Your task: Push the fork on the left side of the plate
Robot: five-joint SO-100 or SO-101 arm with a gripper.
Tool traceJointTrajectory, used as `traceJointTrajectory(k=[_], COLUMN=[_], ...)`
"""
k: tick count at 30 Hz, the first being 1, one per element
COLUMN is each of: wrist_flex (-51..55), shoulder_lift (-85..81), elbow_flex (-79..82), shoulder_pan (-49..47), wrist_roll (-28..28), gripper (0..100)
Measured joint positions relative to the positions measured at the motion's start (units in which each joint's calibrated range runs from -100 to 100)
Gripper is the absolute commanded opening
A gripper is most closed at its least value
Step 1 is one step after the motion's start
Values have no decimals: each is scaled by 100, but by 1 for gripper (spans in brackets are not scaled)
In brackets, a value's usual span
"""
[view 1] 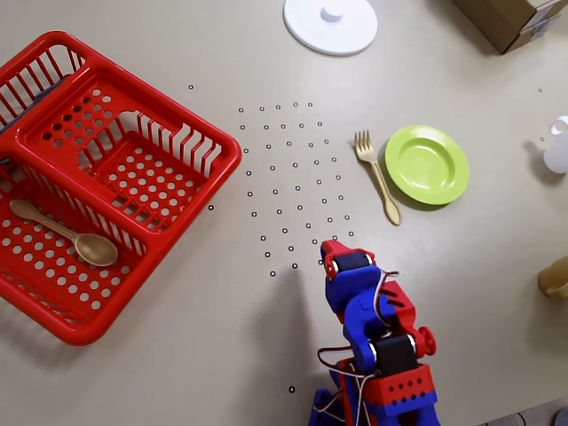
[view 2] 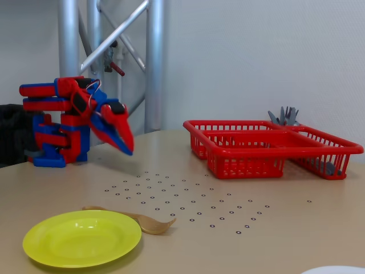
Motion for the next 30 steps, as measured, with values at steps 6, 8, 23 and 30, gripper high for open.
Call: traceJointTrajectory(k=[6, 8, 23, 30], wrist_flex=[473, 497, 681, 681], shoulder_lift=[0, -8, -33, -33], elbow_flex=[0, 0, 0, 0], shoulder_pan=[18, 18, 64, 64], wrist_roll=[-88, -122, -254, -244], gripper=[0, 0, 0, 0])
